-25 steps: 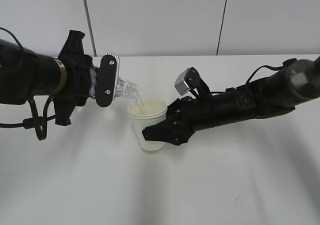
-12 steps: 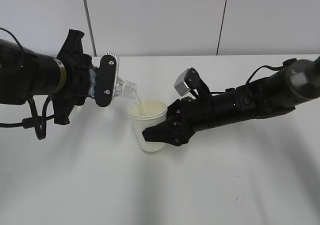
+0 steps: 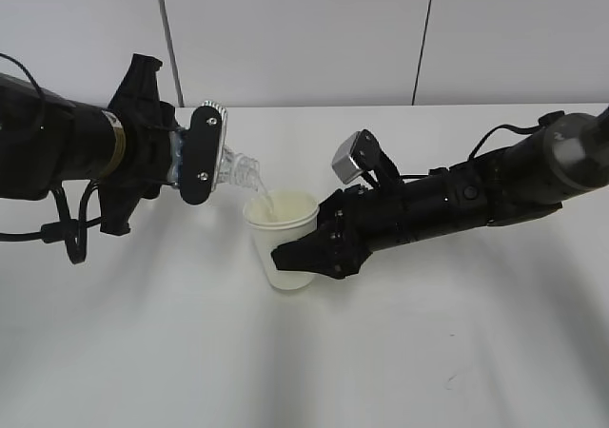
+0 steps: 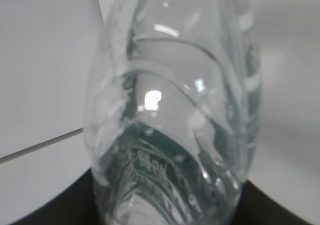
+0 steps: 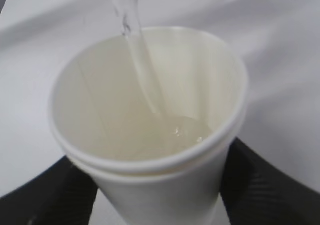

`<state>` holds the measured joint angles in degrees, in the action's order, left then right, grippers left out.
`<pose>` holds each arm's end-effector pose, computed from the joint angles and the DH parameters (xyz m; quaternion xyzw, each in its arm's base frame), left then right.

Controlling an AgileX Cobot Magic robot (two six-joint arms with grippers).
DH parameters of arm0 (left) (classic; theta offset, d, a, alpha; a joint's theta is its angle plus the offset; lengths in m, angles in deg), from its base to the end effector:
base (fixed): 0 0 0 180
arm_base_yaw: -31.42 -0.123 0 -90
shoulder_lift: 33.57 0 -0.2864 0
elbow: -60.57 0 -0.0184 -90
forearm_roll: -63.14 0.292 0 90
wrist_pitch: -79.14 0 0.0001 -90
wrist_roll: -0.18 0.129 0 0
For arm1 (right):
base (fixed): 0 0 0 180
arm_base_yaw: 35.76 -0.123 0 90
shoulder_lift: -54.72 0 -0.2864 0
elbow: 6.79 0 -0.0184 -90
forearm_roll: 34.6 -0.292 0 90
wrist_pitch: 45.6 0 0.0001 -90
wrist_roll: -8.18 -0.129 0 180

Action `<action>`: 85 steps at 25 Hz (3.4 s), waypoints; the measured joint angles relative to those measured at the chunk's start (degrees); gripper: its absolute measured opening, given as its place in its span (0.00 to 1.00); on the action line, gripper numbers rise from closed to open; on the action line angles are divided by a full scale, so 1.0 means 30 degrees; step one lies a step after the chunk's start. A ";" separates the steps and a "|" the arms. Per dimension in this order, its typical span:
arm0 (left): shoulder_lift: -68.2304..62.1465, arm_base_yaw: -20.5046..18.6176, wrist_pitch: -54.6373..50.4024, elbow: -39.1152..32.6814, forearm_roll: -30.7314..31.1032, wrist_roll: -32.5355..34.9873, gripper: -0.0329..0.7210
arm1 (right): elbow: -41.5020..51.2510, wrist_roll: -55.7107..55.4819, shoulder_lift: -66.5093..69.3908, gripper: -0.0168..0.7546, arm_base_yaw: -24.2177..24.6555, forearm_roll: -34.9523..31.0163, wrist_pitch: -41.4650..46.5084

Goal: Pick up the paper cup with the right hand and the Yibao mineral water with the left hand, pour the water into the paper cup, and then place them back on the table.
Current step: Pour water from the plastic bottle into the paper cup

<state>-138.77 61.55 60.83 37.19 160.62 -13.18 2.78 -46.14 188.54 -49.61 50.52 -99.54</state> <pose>0.3781 -0.1729 0.1595 0.7024 0.5354 0.3295 0.3337 0.4020 0.2061 0.0505 -0.4481 0.7176 0.3777 0.3763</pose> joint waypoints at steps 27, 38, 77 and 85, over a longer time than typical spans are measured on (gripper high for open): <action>0.0000 0.0000 -0.0046 0.0000 0.0287 0.0000 0.49 | 0.0000 0.0000 0.0134 0.72 0.0000 0.0134 0.0098; 0.0000 0.0000 -0.0081 0.0000 0.1010 0.0000 0.49 | 0.0000 0.0000 0.0134 0.72 0.0000 0.0134 0.0098; -0.0226 0.0697 0.0385 0.0021 -0.2710 -0.8394 0.49 | 0.0000 0.0000 0.0140 0.72 0.0000 0.0124 0.0187; -0.0226 0.0697 0.0311 0.0037 -0.6624 -0.9116 0.49 | 0.0000 0.0000 0.0140 0.72 0.0000 -0.0197 0.0201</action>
<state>-139.45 63.64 61.76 37.30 140.75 -40.53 2.78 -46.14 188.96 -49.61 49.93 -98.94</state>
